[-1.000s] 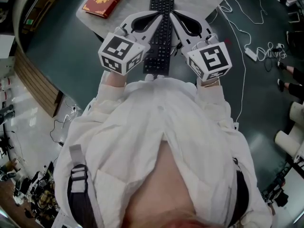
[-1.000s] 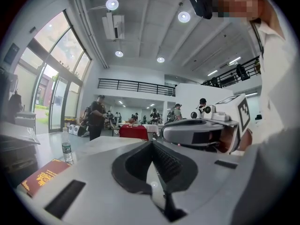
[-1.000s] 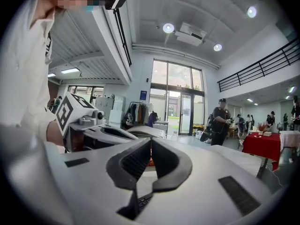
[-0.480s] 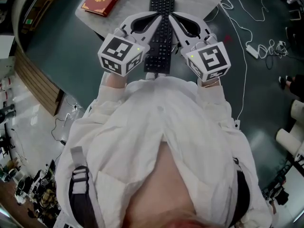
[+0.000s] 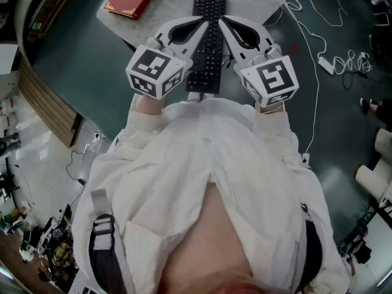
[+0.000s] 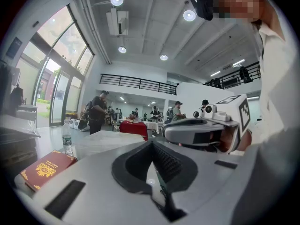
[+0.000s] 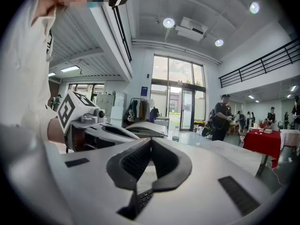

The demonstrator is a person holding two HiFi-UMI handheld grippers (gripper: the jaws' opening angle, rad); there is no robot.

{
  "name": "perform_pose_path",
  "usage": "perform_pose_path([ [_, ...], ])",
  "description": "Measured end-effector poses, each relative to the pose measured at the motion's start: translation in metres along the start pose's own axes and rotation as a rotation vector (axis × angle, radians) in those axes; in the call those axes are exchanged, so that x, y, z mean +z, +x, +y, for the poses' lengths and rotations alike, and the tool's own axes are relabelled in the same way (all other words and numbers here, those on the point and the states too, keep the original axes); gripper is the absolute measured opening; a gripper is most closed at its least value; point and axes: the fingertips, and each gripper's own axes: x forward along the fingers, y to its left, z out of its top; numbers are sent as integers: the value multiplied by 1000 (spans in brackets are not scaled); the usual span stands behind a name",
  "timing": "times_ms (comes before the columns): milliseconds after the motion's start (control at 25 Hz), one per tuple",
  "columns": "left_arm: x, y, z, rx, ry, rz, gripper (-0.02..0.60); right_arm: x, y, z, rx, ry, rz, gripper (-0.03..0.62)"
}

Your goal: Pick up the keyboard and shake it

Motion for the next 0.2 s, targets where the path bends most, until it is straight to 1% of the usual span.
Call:
perform_pose_path([
  [200, 0, -1, -1, -5, -1, -2, 14, -1, 0, 2, -2, 1, 1, 28],
])
